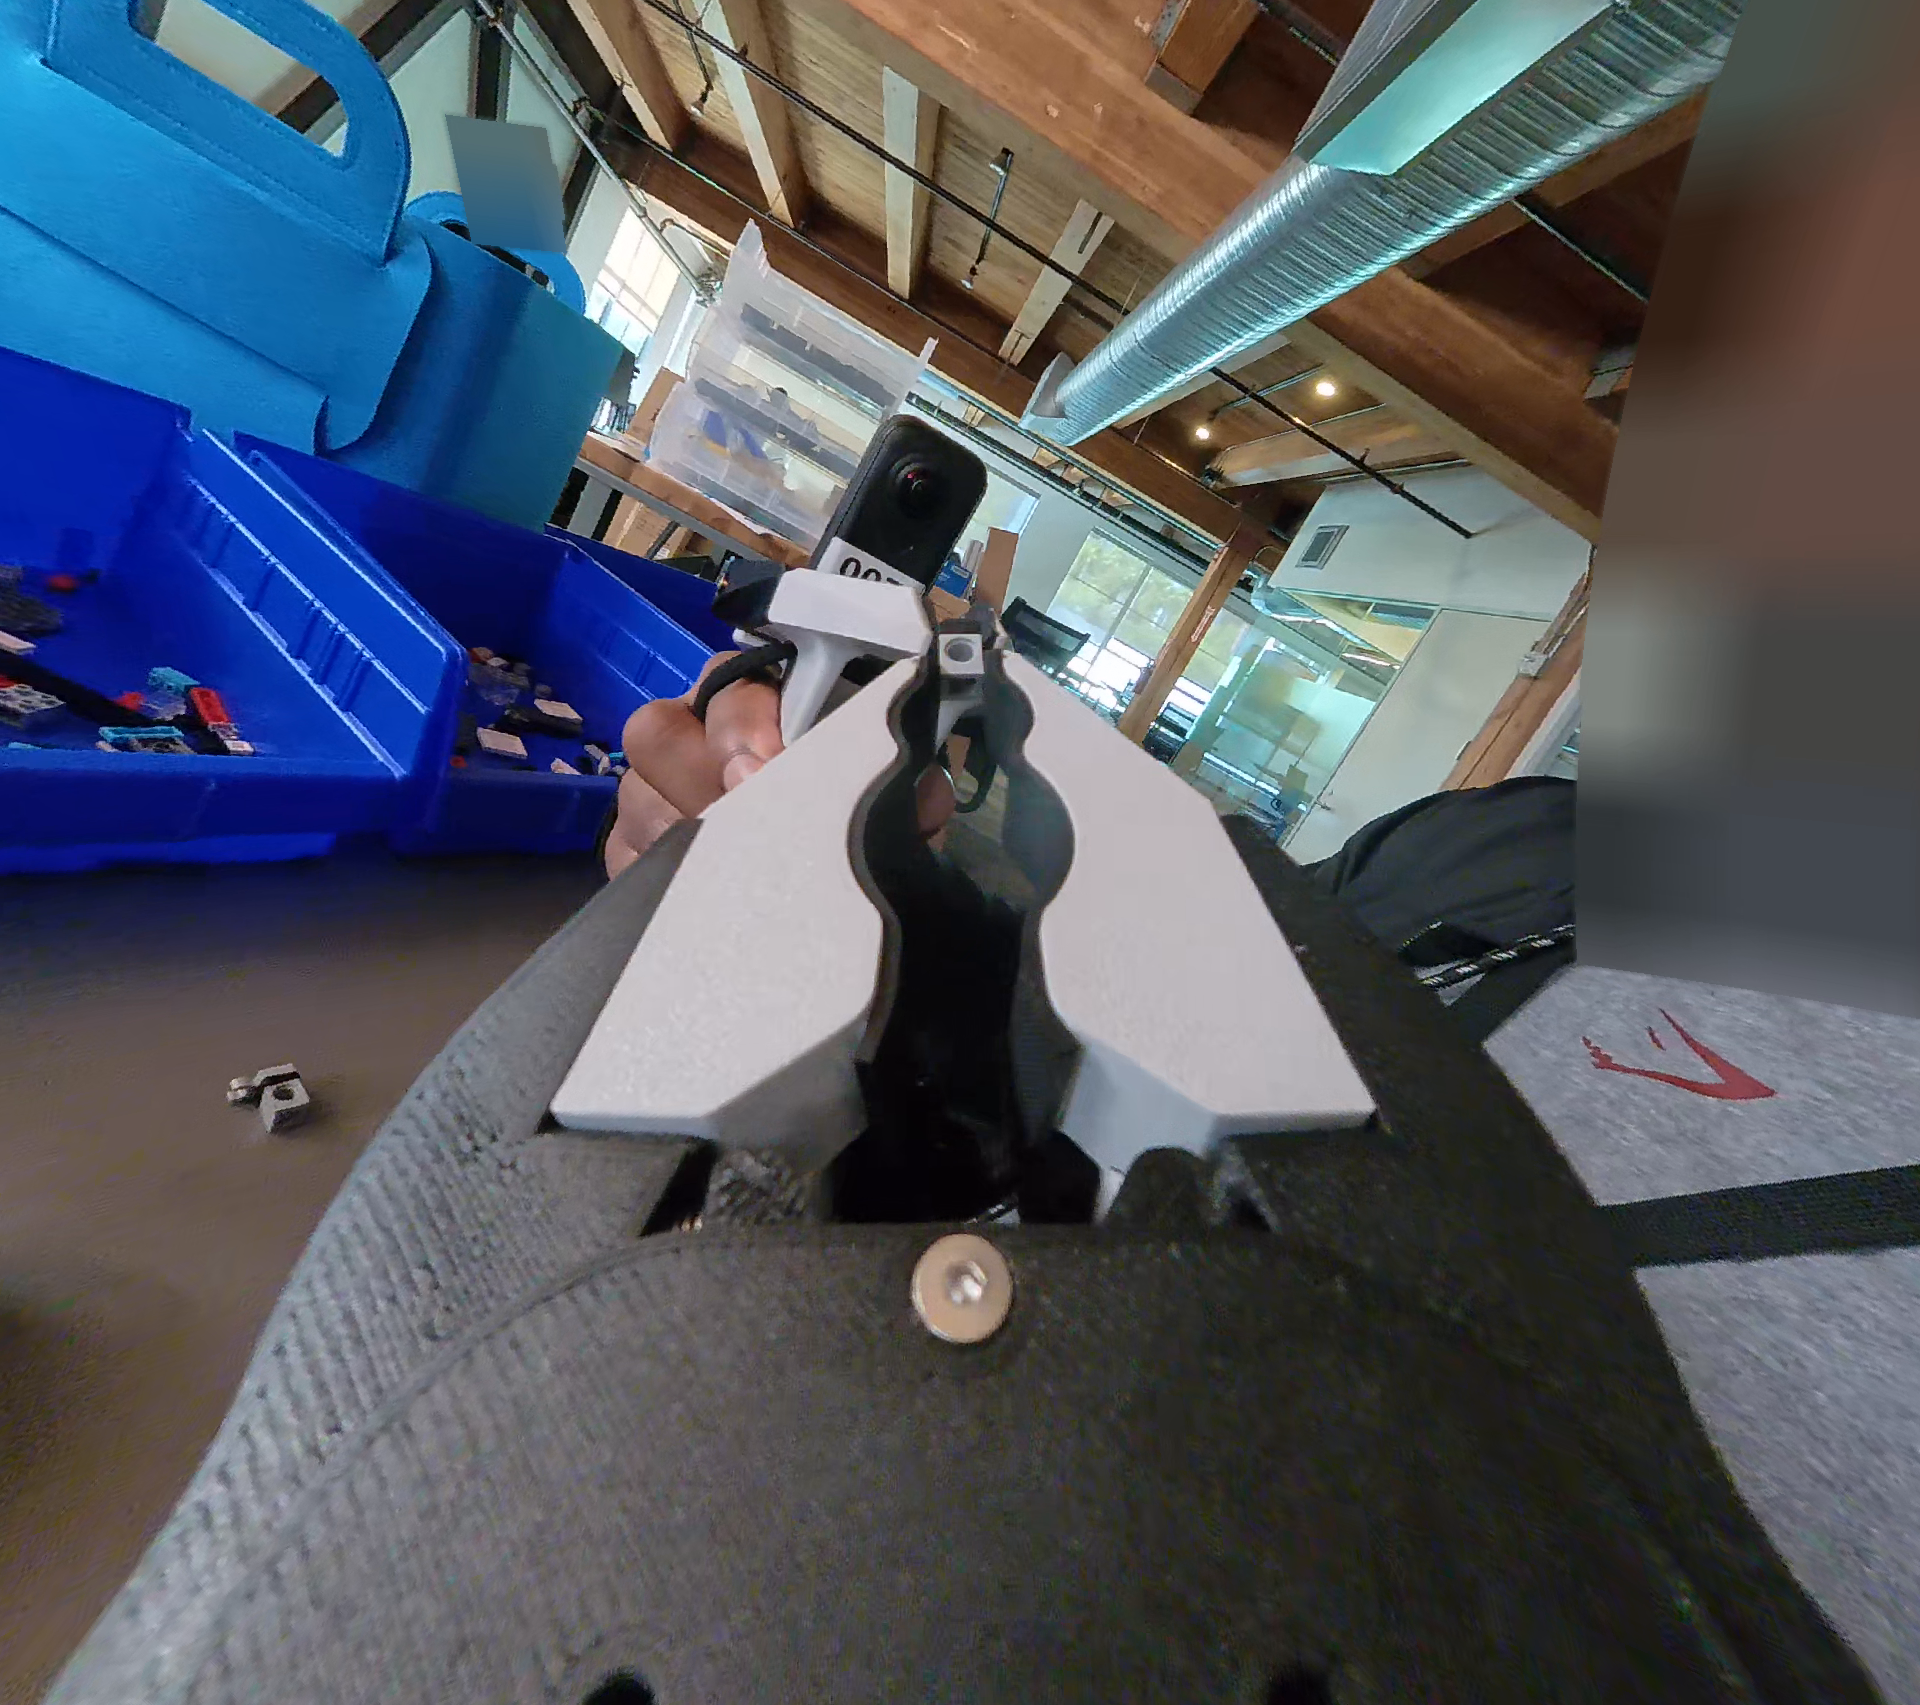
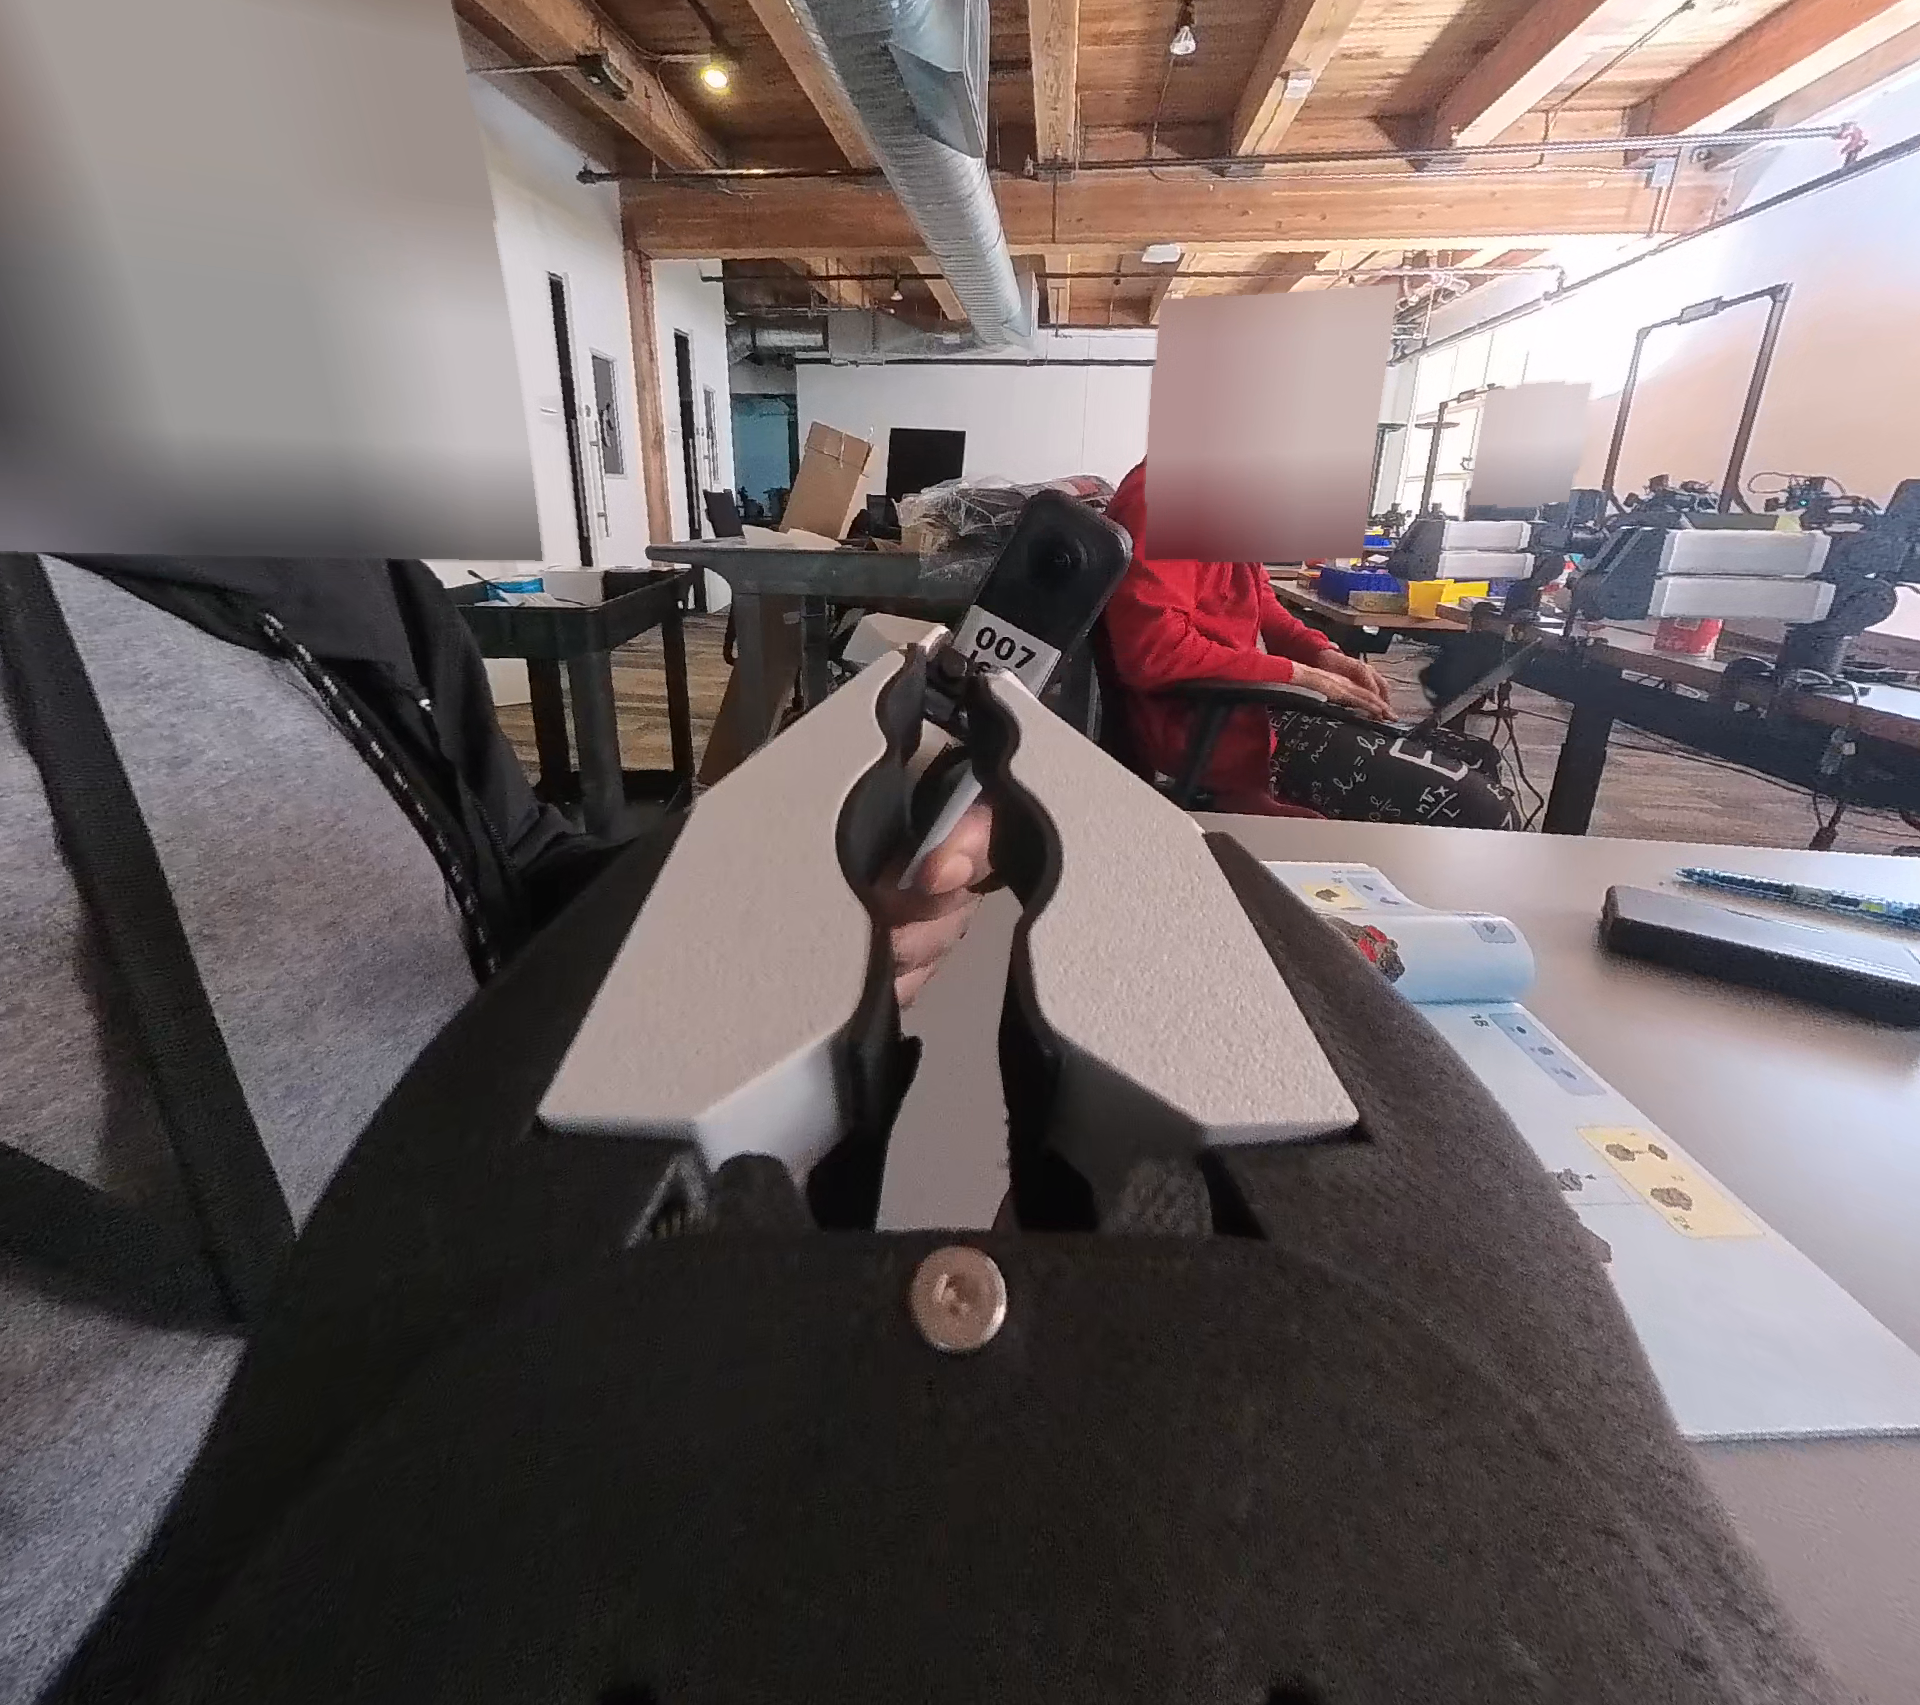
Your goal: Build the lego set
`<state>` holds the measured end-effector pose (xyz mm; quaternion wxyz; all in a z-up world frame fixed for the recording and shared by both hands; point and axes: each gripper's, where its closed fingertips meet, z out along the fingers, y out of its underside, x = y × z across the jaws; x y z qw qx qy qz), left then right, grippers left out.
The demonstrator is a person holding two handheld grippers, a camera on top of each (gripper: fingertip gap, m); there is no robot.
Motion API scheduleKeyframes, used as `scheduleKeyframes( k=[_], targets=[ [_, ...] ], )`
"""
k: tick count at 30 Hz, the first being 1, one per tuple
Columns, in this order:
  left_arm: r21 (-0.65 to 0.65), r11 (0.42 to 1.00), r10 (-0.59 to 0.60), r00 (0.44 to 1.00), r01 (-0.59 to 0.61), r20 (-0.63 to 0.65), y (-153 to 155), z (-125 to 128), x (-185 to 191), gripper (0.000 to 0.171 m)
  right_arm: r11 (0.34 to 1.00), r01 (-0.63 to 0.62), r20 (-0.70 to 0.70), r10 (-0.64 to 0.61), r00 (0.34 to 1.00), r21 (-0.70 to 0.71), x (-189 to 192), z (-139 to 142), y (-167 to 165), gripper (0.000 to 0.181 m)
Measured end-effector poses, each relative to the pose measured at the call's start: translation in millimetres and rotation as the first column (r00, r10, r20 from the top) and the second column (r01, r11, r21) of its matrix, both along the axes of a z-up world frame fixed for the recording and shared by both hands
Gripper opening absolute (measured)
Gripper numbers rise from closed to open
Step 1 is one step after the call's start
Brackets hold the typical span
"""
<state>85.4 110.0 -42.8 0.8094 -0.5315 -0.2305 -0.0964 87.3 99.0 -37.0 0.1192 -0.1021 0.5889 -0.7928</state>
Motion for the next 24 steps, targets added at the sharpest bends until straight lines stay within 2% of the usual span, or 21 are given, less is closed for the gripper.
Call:
scheduleKeyframes(
  k=[8, 10, 14, 19, 24],
  targets=[
    [0.042, 0.999, 0.001, 1.0, -0.002, 0.022, -3, 1, -3, 0.008, 1.0, 0.024, 0.012, -0.024, 1.0, -0.004, -4, 0, 0, 0.01],
    [0.075, 0.997, -0.014, 0.999, 0.011, 0.047, -5, 2, -3, 0.008, 0.999, 0.045, -0.007, -0.046, 0.999, -0.026, -7, 1, 3, 0.016],
    [0.133, 0.99, -0.07, 0.992, 0.055, 0.108, -7, 2, -4, 0.008, 0.997, 0.078, -0.128, -0.081, 0.989, -0.024, -11, 1, 6, 0.021],
    [0.185, 0.975, -0.159, 0.971, 0.125, 0.177, -2, -1, -2, 0.008, 0.997, 0.054, -0.292, -0.036, 0.956, 0.055, -7, -2, 2, 0.025],
    [0.204, 0.967, -0.194, 0.958, 0.151, 0.21, 0, -4, -3, 0.008, 0.992, 0.025, -0.348, 0.02, 0.937, 0.123, -6, -7, -1, 0.018]
  ],
)
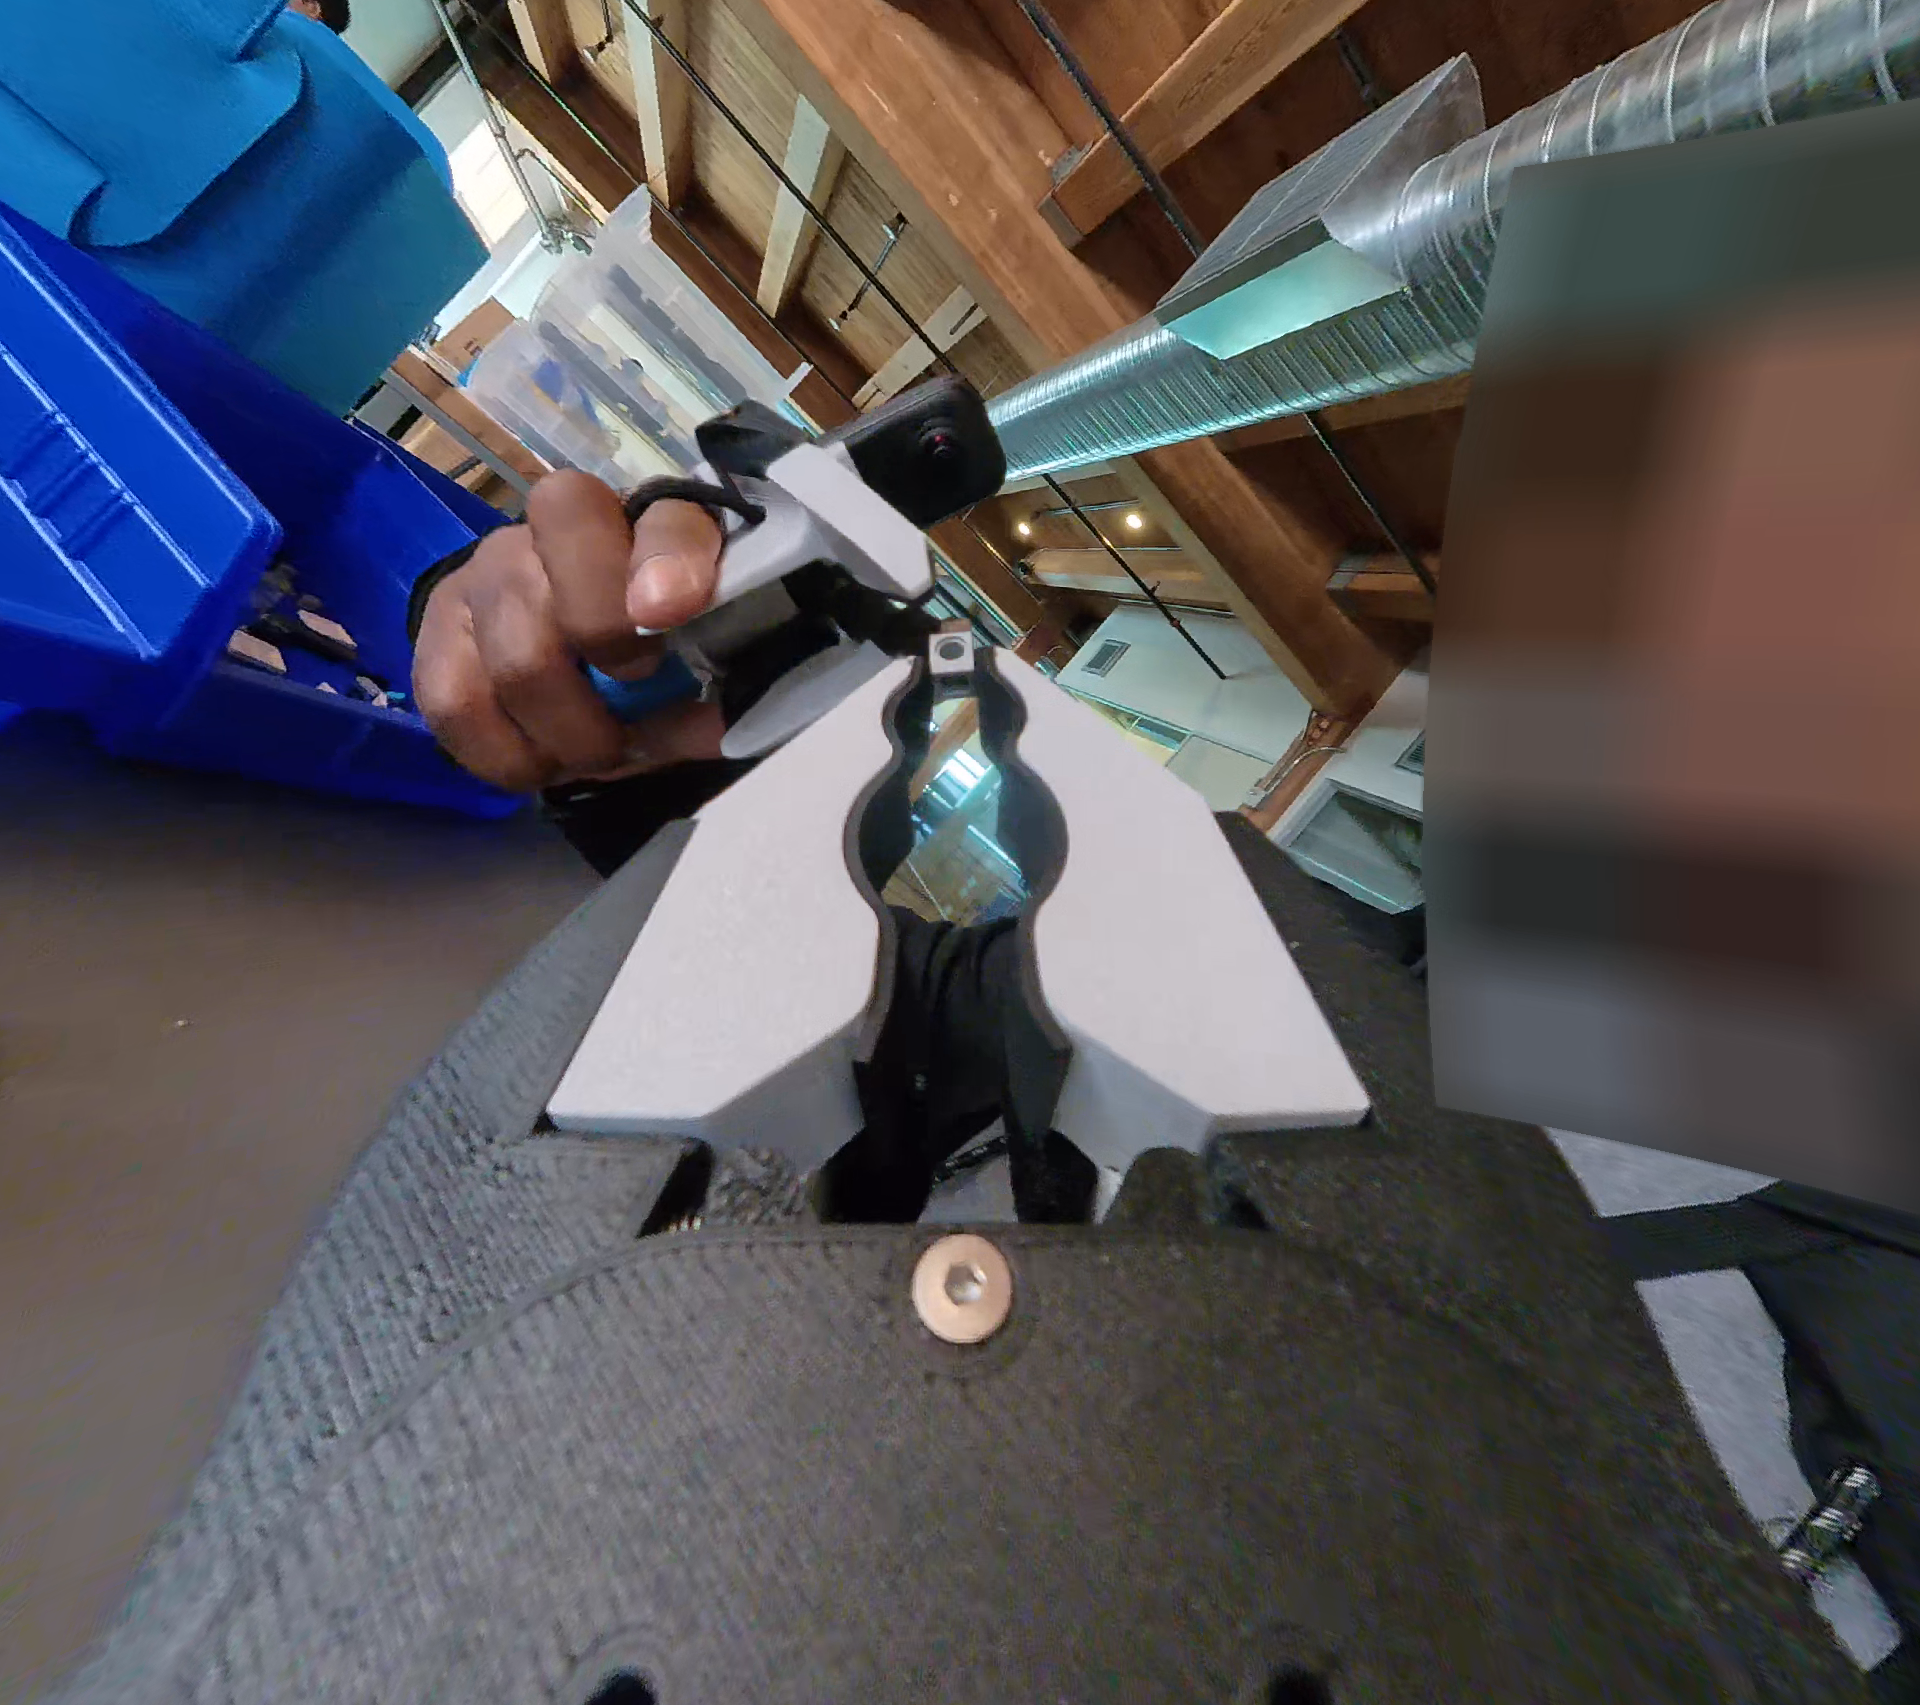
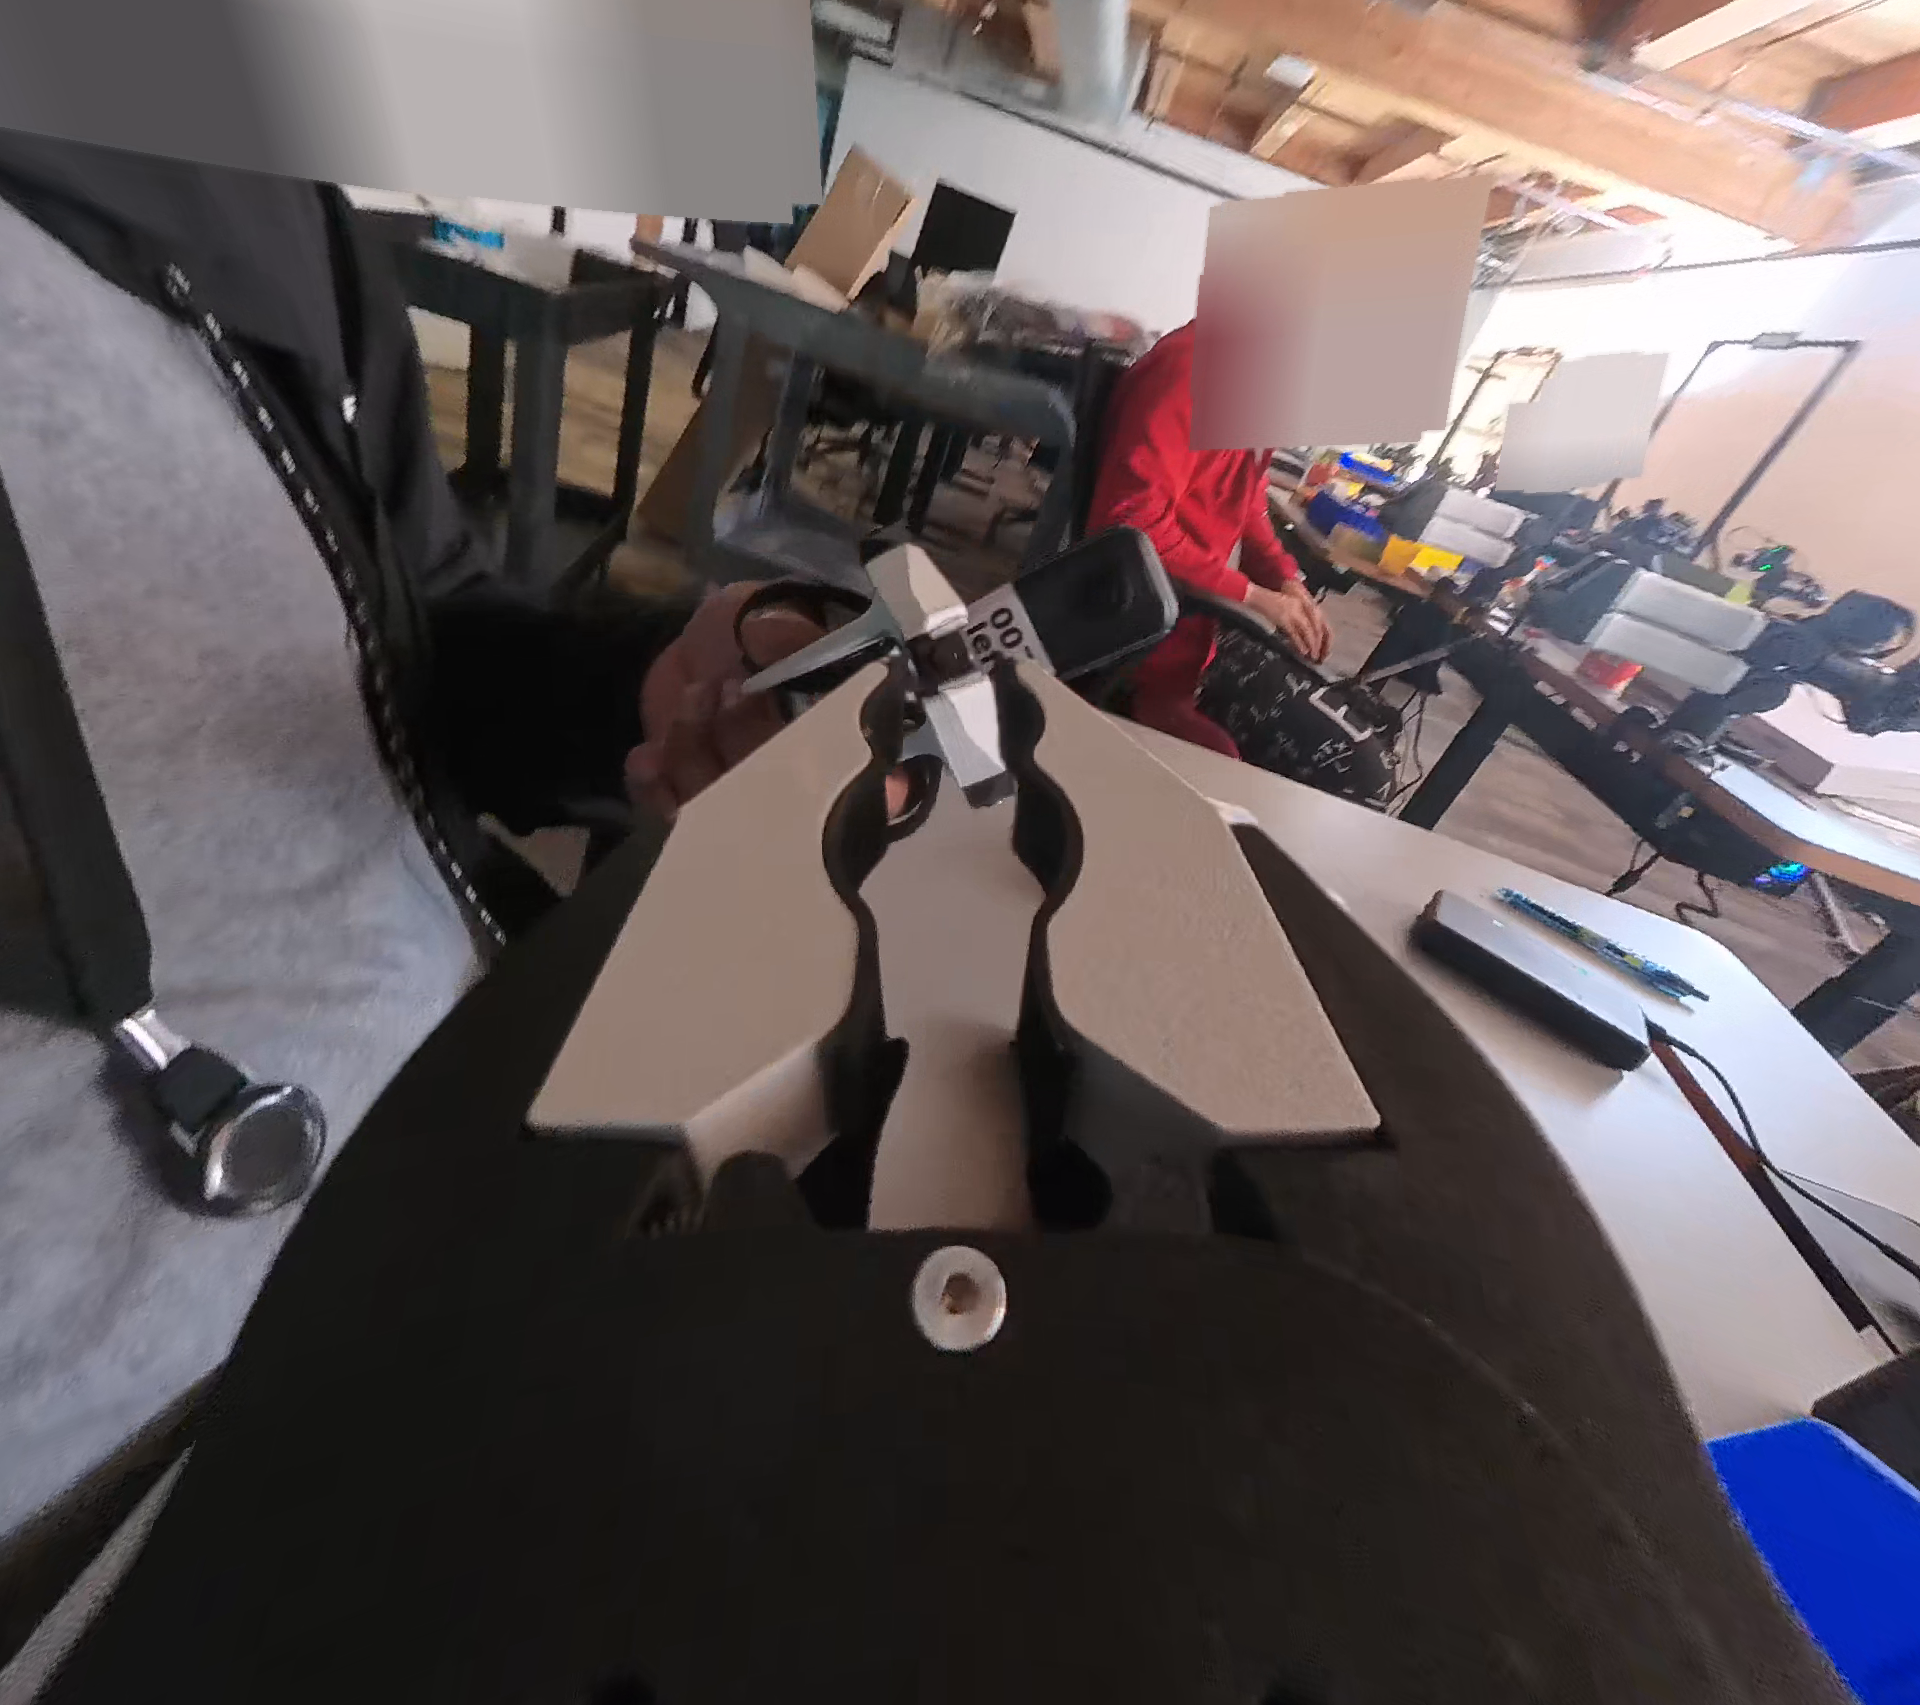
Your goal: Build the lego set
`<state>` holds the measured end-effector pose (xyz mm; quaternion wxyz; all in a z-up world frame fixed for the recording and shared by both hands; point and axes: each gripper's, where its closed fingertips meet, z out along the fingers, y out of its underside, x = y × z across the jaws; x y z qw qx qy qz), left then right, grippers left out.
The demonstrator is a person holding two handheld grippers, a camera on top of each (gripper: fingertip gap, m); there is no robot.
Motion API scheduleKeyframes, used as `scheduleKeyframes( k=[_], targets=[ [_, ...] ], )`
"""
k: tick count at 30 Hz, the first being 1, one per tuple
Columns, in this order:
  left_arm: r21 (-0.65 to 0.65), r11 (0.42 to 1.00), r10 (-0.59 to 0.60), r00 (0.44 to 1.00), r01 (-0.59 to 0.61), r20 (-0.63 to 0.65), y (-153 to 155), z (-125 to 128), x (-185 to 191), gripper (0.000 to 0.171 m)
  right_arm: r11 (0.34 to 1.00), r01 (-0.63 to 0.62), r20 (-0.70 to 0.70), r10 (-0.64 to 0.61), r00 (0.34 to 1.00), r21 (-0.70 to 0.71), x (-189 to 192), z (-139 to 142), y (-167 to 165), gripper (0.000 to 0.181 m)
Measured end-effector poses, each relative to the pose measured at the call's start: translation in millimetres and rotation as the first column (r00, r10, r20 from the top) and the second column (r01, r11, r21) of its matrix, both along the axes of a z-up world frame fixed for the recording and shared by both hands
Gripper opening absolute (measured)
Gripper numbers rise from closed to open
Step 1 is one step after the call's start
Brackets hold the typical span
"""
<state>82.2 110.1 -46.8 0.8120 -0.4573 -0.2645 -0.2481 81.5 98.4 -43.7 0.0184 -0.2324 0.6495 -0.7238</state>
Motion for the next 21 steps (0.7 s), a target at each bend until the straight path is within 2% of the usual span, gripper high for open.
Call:
scheduleKeyframes(
  k=[3, 13, 21],
  targets=[
    [0.003, 1.0, -0.01, 1.0, 0.01, 0.011, 0.1, -1.3, -0.8, 0.008, 1.0, -0.011, -0.004, 0.011, 1.0, 0.004, 1.6, -1.9, 0.6, 0.011],
    [0.076, 0.997, -0.023, 0.993, 0.014, 0.117, -0.5, -4.3, -8.4, 0.017, 0.998, 0.055, -0.056, -0.056, 0.997, -0.019, -3.2, -7.8, -5.9, 0.01],
    [0.095, 0.995, -0.022, 0.99, 0.008, 0.14, 1.8, -3.6, -10.2, 0.014, 0.996, 0.079, -0.074, -0.082, 0.994, -0.036, -7.5, -9.2, -6.1, 0.01]
  ],
)
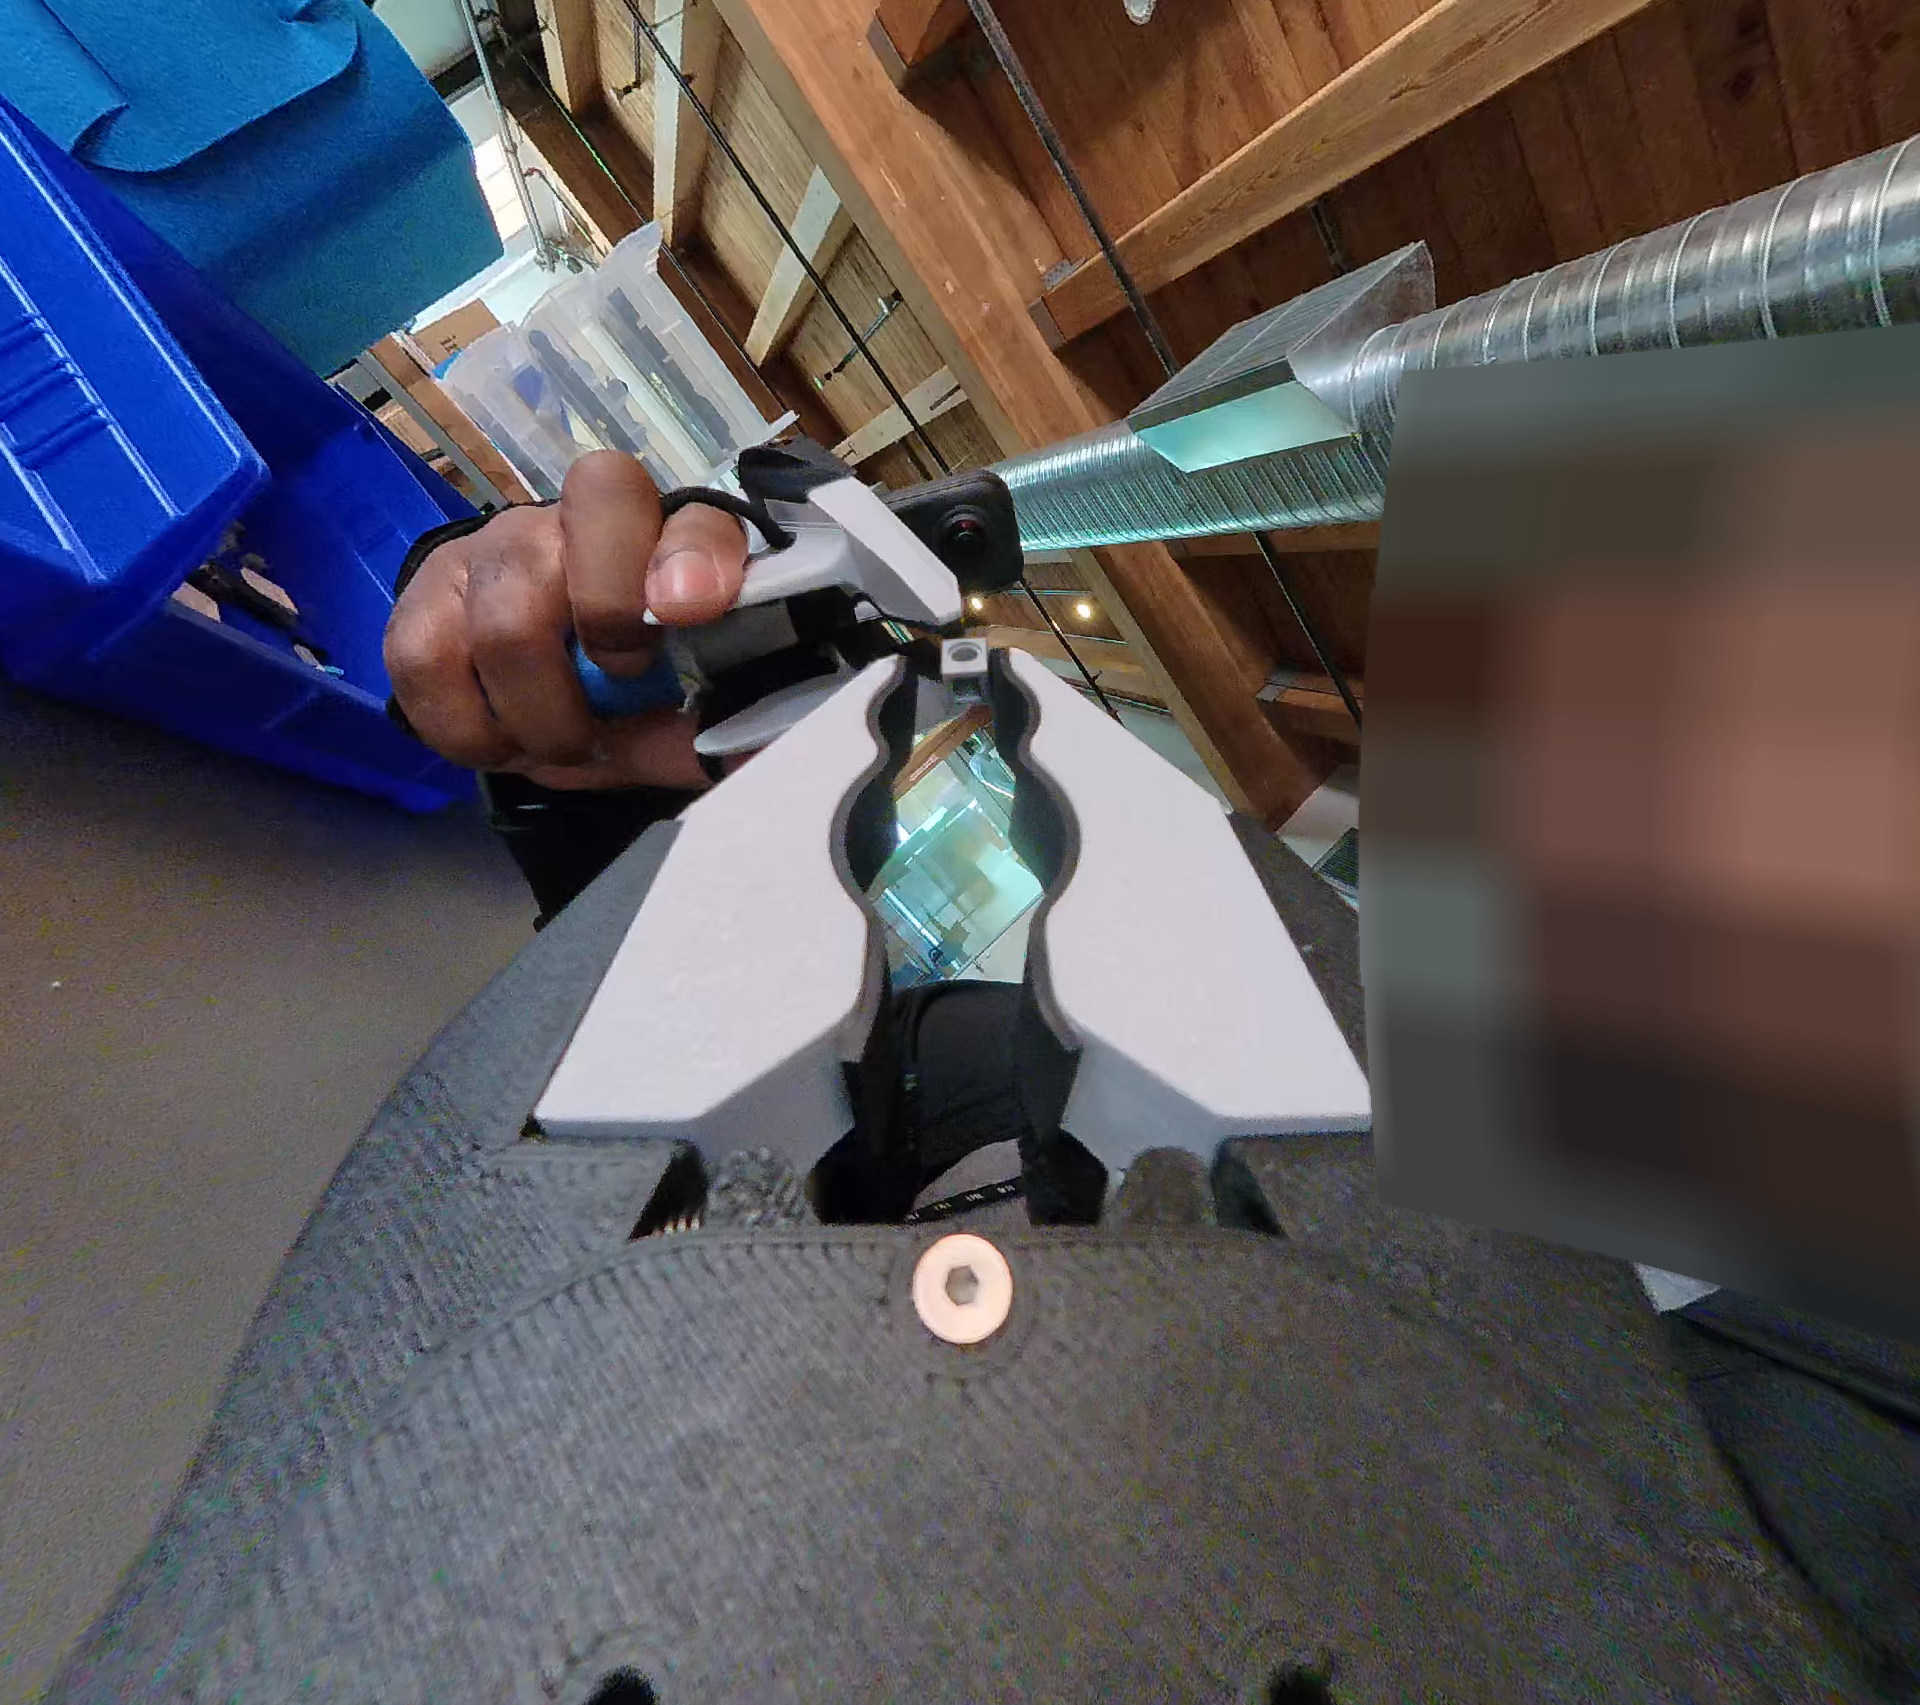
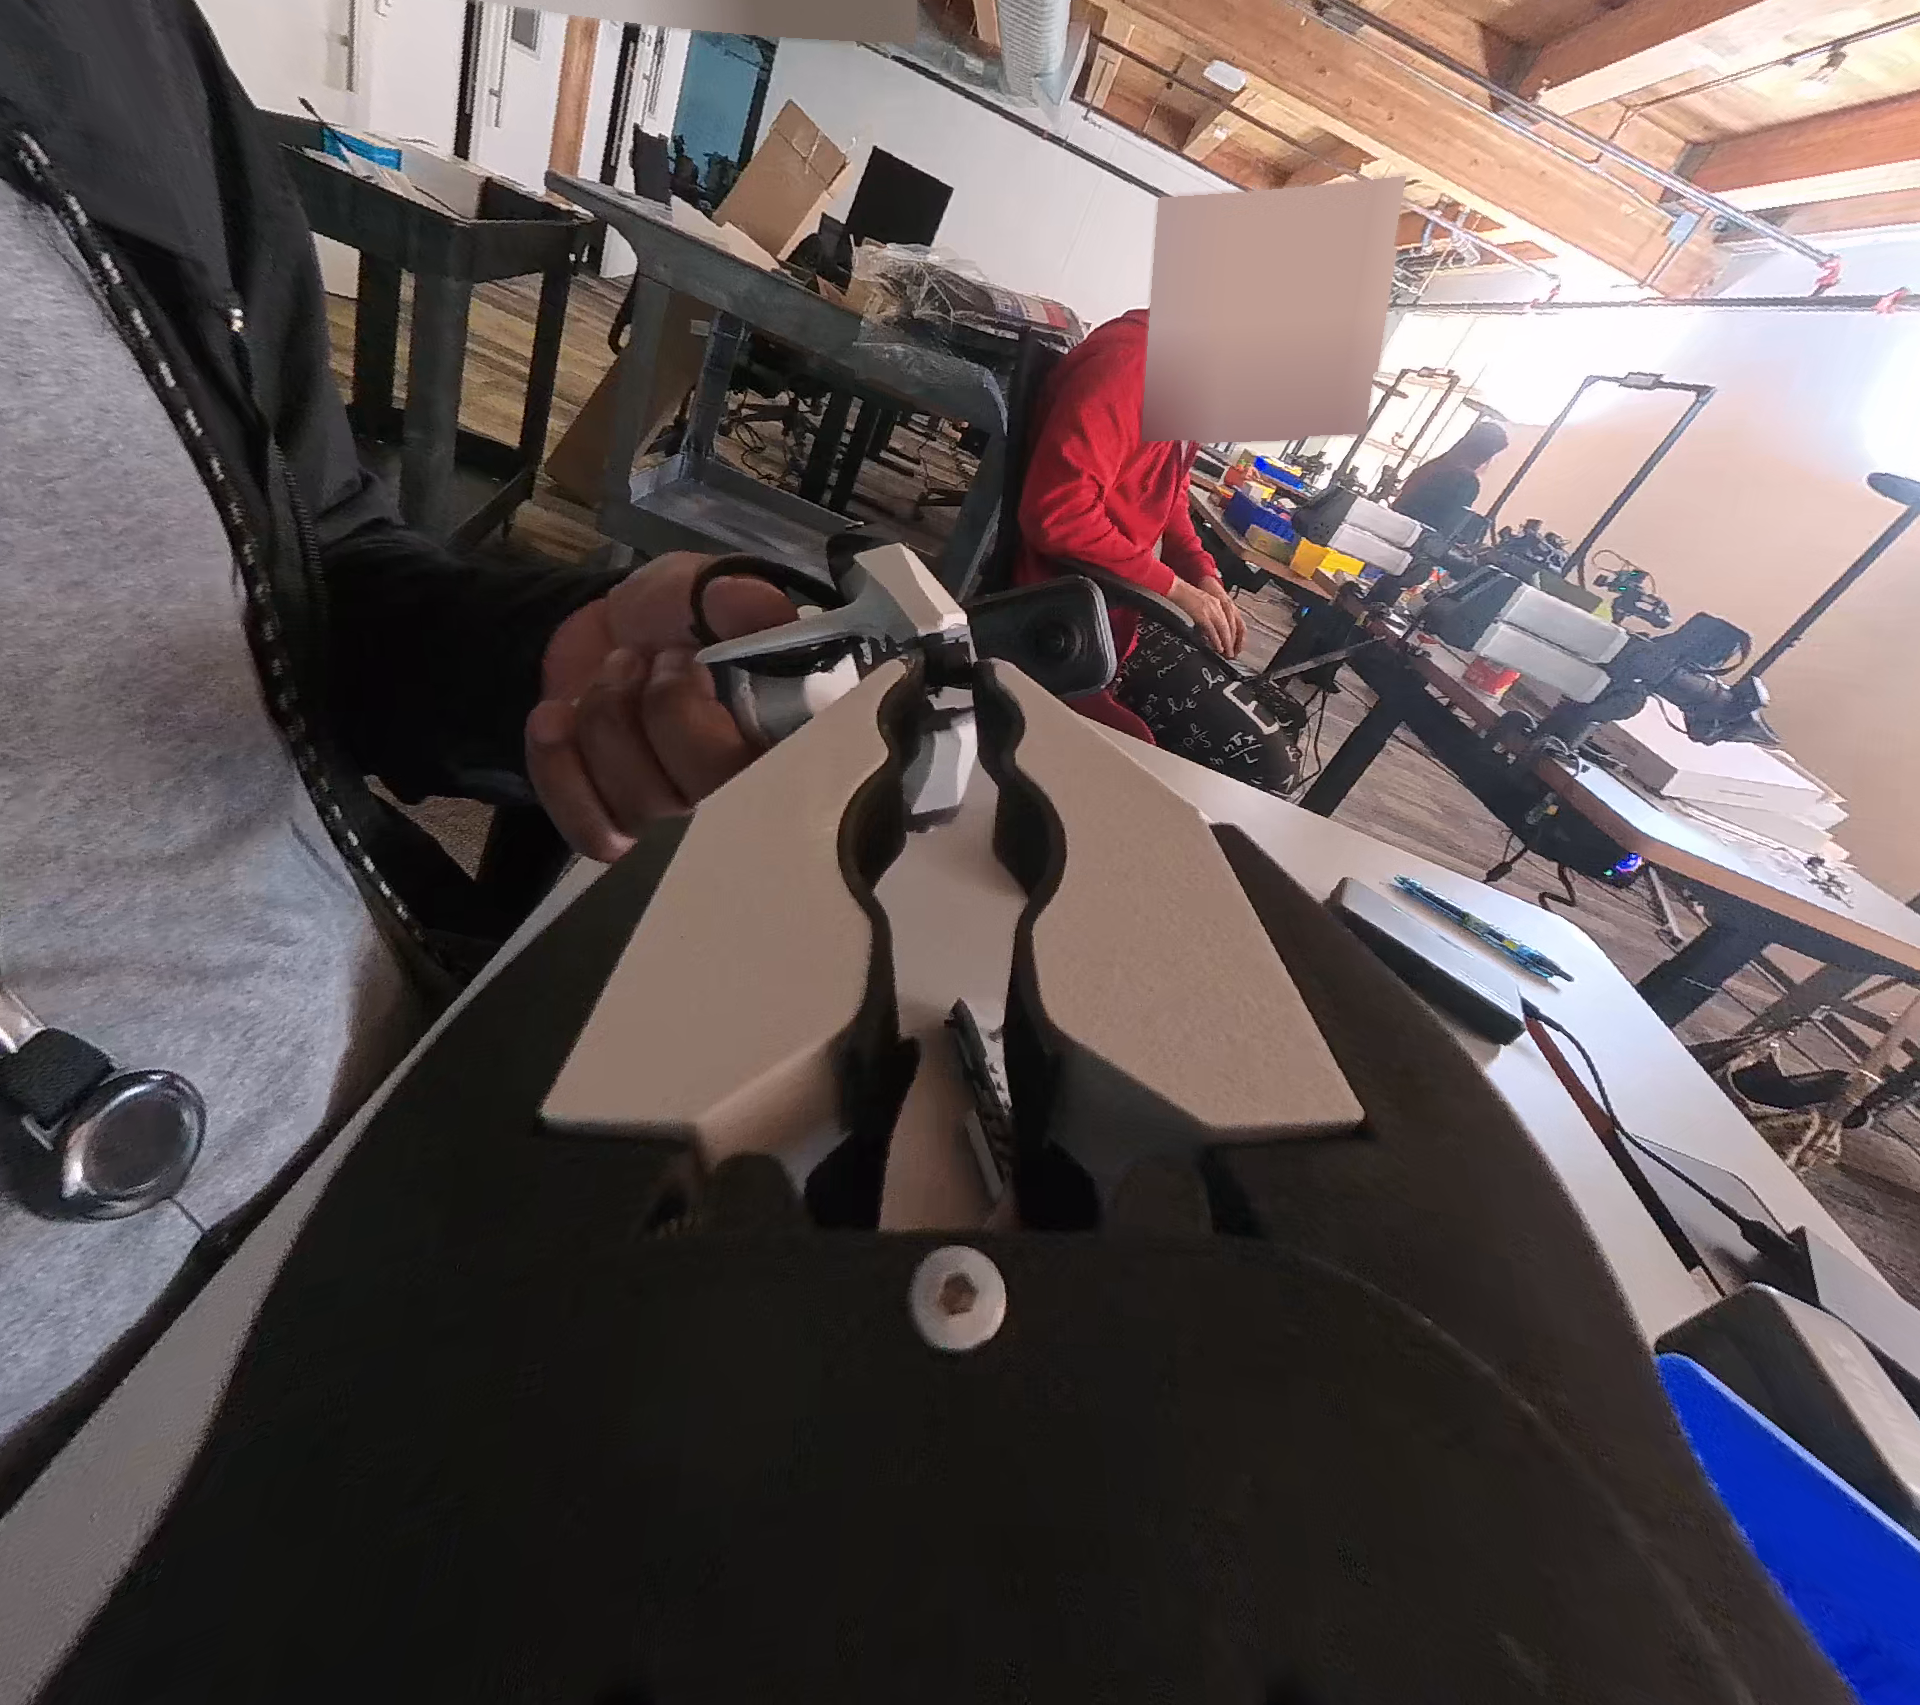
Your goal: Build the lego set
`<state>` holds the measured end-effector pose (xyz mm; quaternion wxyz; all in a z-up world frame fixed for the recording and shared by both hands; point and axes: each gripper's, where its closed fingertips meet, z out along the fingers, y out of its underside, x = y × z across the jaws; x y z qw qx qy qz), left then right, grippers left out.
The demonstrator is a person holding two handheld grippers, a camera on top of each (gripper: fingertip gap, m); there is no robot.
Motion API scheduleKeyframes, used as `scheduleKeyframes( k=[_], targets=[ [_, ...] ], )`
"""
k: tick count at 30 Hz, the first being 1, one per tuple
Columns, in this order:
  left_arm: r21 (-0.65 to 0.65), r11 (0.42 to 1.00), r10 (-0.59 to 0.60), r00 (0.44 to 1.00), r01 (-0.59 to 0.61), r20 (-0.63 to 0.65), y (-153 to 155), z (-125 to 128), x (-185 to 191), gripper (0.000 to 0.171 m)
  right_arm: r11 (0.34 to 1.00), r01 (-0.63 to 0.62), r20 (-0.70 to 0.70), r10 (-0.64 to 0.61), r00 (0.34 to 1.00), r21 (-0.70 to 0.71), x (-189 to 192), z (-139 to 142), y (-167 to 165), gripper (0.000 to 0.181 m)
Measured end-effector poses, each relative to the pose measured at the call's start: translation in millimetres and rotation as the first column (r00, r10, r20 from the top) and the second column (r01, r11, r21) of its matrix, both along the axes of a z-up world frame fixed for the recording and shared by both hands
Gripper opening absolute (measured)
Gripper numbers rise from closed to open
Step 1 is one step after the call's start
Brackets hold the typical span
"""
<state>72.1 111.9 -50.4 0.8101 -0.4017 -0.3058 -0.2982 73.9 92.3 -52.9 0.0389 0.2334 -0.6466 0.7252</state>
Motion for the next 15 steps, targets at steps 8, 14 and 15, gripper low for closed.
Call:
scheduleKeyframes(
  k=[8, 14, 15],
  targets=[
    [0.016, 1.0, 0.012, 1.0, -0.012, 0.015, -2.0, -0.8, -2.7, 0.011, 1.0, 0.005, -0.005, -0.005, 1.0, 0.009, -1.9, -5.5, -2.7, 0.01],
    [0.021, 1.0, 0.017, 1.0, -0.018, 0.012, -3.1, 0.0, -2.3, 0.008, 1.0, 0.006, -0.003, -0.006, 1.0, 0.01, -1.6, -7.2, -3.7, 0.01],
    [0.022, 1.0, 0.017, 1.0, -0.018, 0.011, -3.1, 0.0, -2.0, 0.008, 1.0, 0.004, -0.001, -0.004, 1.0, 0.01, -1.2, -7.0, -3.8, 0.01]
  ],
)
